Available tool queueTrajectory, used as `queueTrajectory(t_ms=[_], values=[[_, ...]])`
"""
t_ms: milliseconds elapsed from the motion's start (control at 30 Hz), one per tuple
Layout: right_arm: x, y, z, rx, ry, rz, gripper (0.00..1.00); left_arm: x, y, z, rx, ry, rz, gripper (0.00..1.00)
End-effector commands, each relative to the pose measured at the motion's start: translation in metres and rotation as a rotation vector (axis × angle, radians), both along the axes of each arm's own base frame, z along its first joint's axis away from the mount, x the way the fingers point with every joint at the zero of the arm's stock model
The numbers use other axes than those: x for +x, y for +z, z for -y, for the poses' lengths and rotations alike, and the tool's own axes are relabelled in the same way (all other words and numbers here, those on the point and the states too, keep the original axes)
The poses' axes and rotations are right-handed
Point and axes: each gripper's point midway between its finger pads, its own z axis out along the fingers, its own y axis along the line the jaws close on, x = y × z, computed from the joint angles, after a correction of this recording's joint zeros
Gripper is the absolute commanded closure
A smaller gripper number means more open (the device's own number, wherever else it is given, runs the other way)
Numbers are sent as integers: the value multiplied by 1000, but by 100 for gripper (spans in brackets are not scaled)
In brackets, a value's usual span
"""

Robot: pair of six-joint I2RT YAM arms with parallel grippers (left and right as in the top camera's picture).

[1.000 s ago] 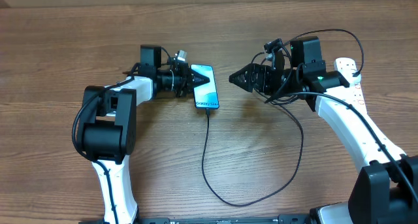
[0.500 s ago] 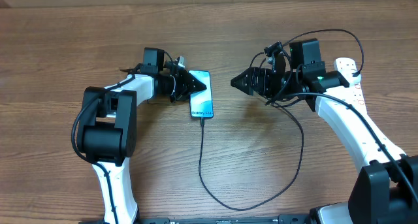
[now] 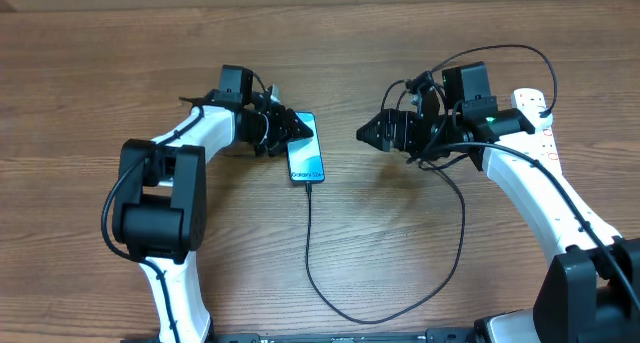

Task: Plug charger to phone and switch on socket
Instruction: 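Lower the phone flat onto the table with the left gripper and release, then move the right gripper over the white power strip's switch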

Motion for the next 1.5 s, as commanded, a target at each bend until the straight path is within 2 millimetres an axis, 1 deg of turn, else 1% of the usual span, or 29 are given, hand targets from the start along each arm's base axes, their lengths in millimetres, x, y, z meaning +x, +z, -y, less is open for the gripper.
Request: queueTrajectory(t_ms=[0, 67, 167, 233, 333, 367, 400, 433, 533, 633, 800, 967, 1033, 1100, 1133, 1167, 1200, 1233, 1267, 1300, 1467], values=[[3, 3, 11, -66, -34, 31, 0, -23, -62, -56, 306, 80, -142, 44], [2, 2, 14, -83, -42, 25, 0, -26, -62, -64, 349, 81, -164, 43], [2, 0, 22, -122, -71, 20, 0, -27, -56, -69, 386, 56, -177, 42], [2, -1, 34, -162, -128, 4, 0, -27, -51, -73, 415, 55, -194, 39], [3, 1, 62, -226, -244, -14, 0, -25, -40, -78, 449, 53, -211, 30], [4, 4, 71, -239, -276, -11, 0, -23, -36, -80, 455, 46, -209, 23], [4, 8, 80, -250, -310, -8, 0, -21, -31, -81, 459, 34, -204, 5], [4, 12, 91, -261, -351, -6, 0, -19, -26, -80, 461, 25, -201, 0], [5, 24, 127, -289, -478, 8, 1, -12, -8, -79, 461, 12, -195, 0], [3, 31, 173, -314, -646, -5, 0, -3, 11, -78, 460, 4, -176, 0], [-4, 31, 240, -315, -843, -41, 0, 12, 45, -70, 459, -34, -106, 0], [-24, 32, 319, -291, -1164, -96, 0, 24, 84, -57, 453, -75, -3, 0], [-29, 35, 344, -274, -1254, -83, 5, 27, 101, -51, 448, -89, 49, 0], [-30, 39, 365, -273, -1307, -51, 12, 27, 118, -43, 442, -96, 95, 0], [-29, 40, 373, -273, -1326, -36, 18, 26, 125, -39, 440, -104, 116, 0], [-29, 40, 381, -274, -1343, -24, 28, 26, 131, -35, 438, -115, 140, 0], [-29, 38, 387, -283, -1359, -21, 44, 24, 138, -30, 437, -131, 165, 0], [-28, 35, 394, -294, -1373, -22, 66, 22, 144, -25, 435, -143, 183, 0], [-26, 31, 397, -299, -1377, -26, 85, 20, 149, -21, 433, -156, 199, 0], [-24, 26, 399, -301, -1376, -34, 96, 17, 154, -17, 432, -169, 217, 0], [-11, -12, 406, -299, -1361, -100, 96, 10, 172, 1, 420, -205, 274, 0]])
